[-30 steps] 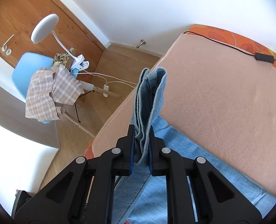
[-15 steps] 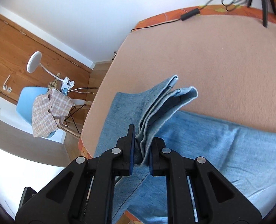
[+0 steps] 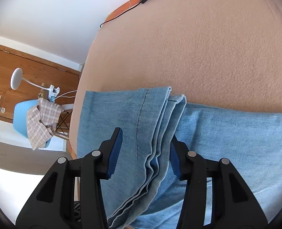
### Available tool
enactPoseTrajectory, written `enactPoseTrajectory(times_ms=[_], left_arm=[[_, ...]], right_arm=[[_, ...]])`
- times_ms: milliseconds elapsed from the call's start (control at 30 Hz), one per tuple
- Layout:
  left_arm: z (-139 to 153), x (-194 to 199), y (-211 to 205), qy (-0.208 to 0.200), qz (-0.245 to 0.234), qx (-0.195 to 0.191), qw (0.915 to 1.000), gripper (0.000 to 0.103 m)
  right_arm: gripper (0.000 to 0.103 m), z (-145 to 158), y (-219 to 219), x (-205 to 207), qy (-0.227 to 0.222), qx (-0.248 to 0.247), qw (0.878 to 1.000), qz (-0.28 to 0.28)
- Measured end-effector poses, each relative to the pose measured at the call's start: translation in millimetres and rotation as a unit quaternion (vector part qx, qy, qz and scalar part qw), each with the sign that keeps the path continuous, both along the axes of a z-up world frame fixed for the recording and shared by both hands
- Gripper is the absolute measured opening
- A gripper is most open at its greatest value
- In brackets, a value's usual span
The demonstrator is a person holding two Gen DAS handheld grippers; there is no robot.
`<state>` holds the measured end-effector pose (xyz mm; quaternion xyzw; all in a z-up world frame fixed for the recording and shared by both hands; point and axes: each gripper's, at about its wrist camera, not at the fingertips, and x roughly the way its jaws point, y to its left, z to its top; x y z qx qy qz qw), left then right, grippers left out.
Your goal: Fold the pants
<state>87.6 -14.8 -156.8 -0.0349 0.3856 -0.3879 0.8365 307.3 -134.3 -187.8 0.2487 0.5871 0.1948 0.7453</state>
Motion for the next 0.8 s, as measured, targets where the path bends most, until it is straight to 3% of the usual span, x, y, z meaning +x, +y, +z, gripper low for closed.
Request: enactPoseTrajectory(times_ms=[67,100,167,233,533,800], left_arm=[[0,3,-3,0.001,-0.002,0.001,1.0000,0.011],[2,4,-9,0.002,-0.001,0.001,1.0000,0.011],[2,4,-10,0.004,-0.001,-0.003,1.0000,0.011],[4,4,-10,0.001,0.000,-0.008,1.0000,0.011],[28,-5,-21,-0.016,-0.014,-0.044,0.9988,0.011],[31,-16,-63,-0.014,-0.051,-0.054,0.9971,0.011]], right_arm=[[0.045,-1,6,2,0.001,-0.019,1.000,0.020],[0.039,0,12,2,-0.001,-0.038,0.999,0.030],[0.017,1,22,0,-0.009,-0.081,0.996,0.045],[0.011,3,26,-2,-0.025,-0.101,0.993,0.050],[0.008,55,-5,-21,-0.100,-0.085,0.991,0.007],[0.008,85,-36,-45,-0.126,-0.119,0.985,-0.012]])
